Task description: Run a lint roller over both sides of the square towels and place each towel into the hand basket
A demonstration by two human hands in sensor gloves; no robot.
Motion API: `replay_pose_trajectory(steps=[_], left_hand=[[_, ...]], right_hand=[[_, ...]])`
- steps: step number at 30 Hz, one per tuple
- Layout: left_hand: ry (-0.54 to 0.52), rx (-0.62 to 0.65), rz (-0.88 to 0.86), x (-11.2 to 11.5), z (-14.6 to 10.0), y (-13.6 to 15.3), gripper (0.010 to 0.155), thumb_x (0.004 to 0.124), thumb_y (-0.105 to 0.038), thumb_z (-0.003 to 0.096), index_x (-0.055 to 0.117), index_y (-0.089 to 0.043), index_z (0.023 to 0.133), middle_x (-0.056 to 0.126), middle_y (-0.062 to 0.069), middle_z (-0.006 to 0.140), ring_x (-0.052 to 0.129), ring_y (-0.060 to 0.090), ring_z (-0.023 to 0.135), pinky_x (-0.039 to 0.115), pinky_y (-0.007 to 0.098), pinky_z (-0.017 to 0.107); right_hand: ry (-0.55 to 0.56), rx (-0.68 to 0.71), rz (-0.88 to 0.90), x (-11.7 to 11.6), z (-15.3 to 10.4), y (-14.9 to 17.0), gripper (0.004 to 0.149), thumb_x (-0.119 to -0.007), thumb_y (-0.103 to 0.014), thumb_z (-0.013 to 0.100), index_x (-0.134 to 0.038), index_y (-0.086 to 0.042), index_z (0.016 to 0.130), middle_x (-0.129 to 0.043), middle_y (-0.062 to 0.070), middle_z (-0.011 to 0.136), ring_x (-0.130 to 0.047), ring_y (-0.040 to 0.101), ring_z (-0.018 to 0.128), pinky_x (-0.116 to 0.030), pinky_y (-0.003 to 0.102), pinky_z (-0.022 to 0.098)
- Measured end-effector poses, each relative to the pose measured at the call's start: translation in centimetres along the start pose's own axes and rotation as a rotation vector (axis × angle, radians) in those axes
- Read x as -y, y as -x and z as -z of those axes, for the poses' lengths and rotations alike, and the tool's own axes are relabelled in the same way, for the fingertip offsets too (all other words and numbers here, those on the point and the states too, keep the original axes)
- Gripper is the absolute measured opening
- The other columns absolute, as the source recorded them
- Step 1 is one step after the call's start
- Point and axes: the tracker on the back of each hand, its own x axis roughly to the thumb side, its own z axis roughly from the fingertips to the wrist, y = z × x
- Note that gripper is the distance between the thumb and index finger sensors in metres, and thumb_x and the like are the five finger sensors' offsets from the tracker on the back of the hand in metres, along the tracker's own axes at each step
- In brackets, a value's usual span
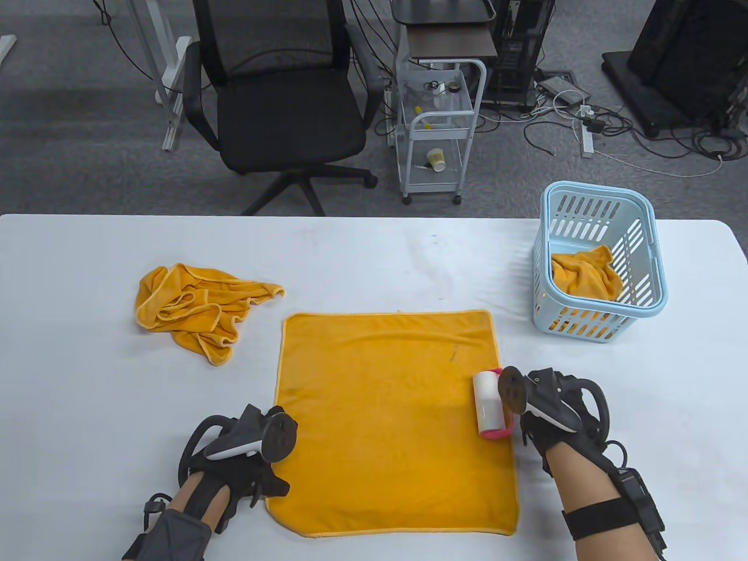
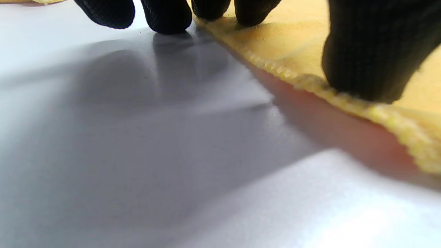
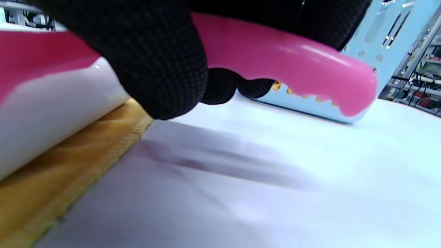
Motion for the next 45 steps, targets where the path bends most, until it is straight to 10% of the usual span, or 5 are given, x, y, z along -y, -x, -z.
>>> replay_pose_trajectory(steps=[12, 24, 31, 37, 45], left_hand=[[-0.003, -0.007, -0.003, -0.1, 0.0, 0.0, 0.099, 0.093, -0.063, 0.0311, 0.044, -0.029, 0.109, 0.031, 0.009, 0.122, 0.05, 0.046, 0.109, 0.049, 0.071, 0.074], [-0.007, -0.014, 0.001, -0.1, 0.1, 0.0, 0.099, 0.093, -0.063, 0.0303, 0.044, -0.029, 0.109, 0.032, 0.008, 0.122, 0.051, 0.046, 0.109, 0.049, 0.072, 0.074], [-0.006, -0.013, 0.003, -0.1, 0.1, 0.0, 0.099, 0.093, -0.063, 0.0304, 0.044, -0.029, 0.109, 0.032, 0.008, 0.122, 0.051, 0.046, 0.109, 0.049, 0.072, 0.074], [-0.007, -0.006, 0.004, -0.1, 0.1, 0.1, 0.098, 0.093, -0.064, 0.0305, 0.044, -0.03, 0.109, 0.032, 0.007, 0.122, 0.051, 0.045, 0.109, 0.048, 0.072, 0.074], [-0.012, -0.003, -0.001, -0.2, 0.0, 0.2, 0.097, 0.093, -0.063, 0.0312, 0.045, -0.03, 0.109, 0.033, 0.006, 0.122, 0.051, 0.045, 0.109, 0.048, 0.072, 0.074]], right_hand=[[0.104, -0.242, 0.264, -0.3, -0.2, 6.2, 0.06, -0.098, -0.029, 0.044, -0.078, -0.017, 0.1, -0.088, 0.011, 0.089, -0.091, 0.041, 0.079, -0.076, 0.06, 0.056], [-0.02, -0.418, 0.24, -3.7, 0.6, 9.0, 0.061, -0.097, -0.026, 0.046, -0.075, -0.013, 0.101, -0.085, 0.015, 0.092, -0.085, 0.044, 0.084, -0.071, 0.063, 0.059], [-0.064, -0.399, 0.23, -1.4, -0.2, 8.7, 0.075, -0.096, -0.021, 0.047, -0.057, -0.008, 0.109, -0.07, 0.022, 0.104, -0.071, 0.052, 0.093, -0.063, 0.069, 0.061], [0.059, -0.157, 0.306, 2.9, -1.2, 4.8, 0.087, -0.097, -0.046, 0.045, -0.053, -0.012, 0.112, -0.059, 0.025, 0.109, -0.061, 0.055, 0.097, -0.059, 0.07, 0.063], [-0.171, 0.293, 0.339, 7.1, 0.5, -6.4, 0.101, -0.093, -0.056, 0.044, -0.035, -0.016, 0.116, -0.037, 0.027, 0.116, -0.046, 0.059, 0.102, -0.053, 0.073, 0.065]])
